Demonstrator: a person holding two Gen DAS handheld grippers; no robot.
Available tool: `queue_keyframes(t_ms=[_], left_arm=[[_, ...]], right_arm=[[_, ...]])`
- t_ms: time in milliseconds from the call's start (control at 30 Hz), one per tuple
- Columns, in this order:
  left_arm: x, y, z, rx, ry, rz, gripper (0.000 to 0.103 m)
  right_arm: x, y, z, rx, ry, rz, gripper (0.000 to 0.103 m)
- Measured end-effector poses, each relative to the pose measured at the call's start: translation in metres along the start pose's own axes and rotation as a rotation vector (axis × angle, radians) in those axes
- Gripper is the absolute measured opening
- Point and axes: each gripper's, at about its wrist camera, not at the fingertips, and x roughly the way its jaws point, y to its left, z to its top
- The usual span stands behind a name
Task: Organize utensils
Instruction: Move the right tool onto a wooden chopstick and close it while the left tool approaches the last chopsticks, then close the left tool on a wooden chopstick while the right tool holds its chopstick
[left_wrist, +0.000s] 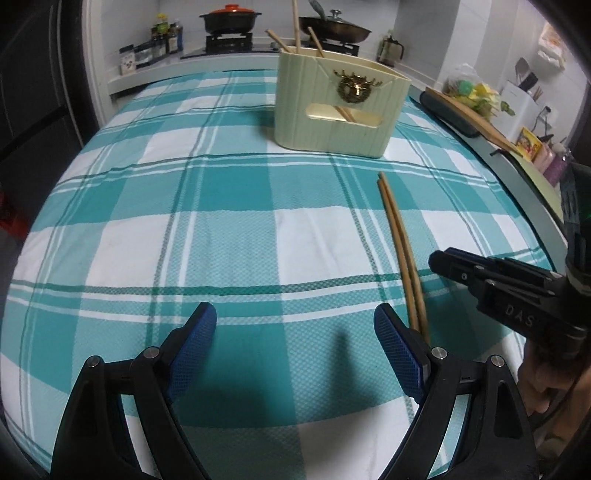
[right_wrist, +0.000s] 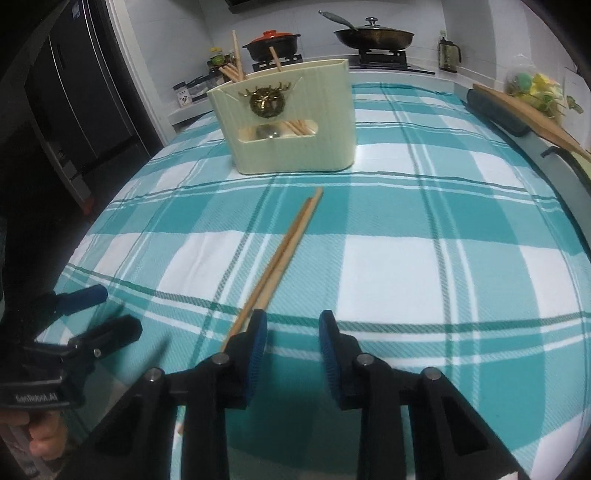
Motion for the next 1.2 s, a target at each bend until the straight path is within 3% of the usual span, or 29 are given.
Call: queue_keyframes(t_ms=[133, 200, 367, 533, 667, 733, 800, 867, 967, 1200], left_arm=[[-0.002, 0.007, 0.0, -0.019, -0.009, 0.016, 0.088], [-0.003, 0.006, 0.0, -0.013, -0.018, 0.025, 0.088], [0.0, -0.005, 0.0, 0.015, -0.019, 0.019, 0.088], [0.011, -0.037, 0.006, 0.104, 0.002, -0.041, 0.088], [0.024, -0.07, 0.014, 0.223, -0.019, -0.024, 0.087], [0.036, -0.086, 0.015, 0.282, -0.007, 0.003, 0.08], [0.05, -0.097, 0.014, 0.321, 0.029, 0.029, 0.058], [0.055, -0.103, 0.009, 0.334, 0.031, 0.033, 0.045], [0.054, -0.109, 0.007, 0.347, 0.027, 0.038, 0.006], [0.043, -0.08, 0.001, 0.226, 0.029, 0.053, 0.003]], right_arm=[[0.026, 0.011, 0.015, 0.017, 0.041, 0.037, 0.018], [0.037, 0.016, 0.018, 0.004, 0.071, 0.012, 0.011], [0.035, 0.014, 0.017, -0.011, 0.08, -0.08, 0.009], [0.024, 0.001, 0.008, -0.015, 0.081, -0.157, 0.007], [0.008, -0.018, -0.006, 0.006, 0.069, -0.221, 0.007], [-0.001, -0.03, -0.012, 0.021, 0.065, -0.252, 0.007], [-0.01, -0.041, -0.02, 0.039, 0.061, -0.274, 0.007], [-0.017, -0.05, -0.027, 0.054, 0.057, -0.285, 0.007], [-0.026, -0.055, -0.036, 0.06, 0.048, -0.298, 0.007], [-0.033, -0.05, -0.048, 0.026, 0.018, -0.291, 0.007]])
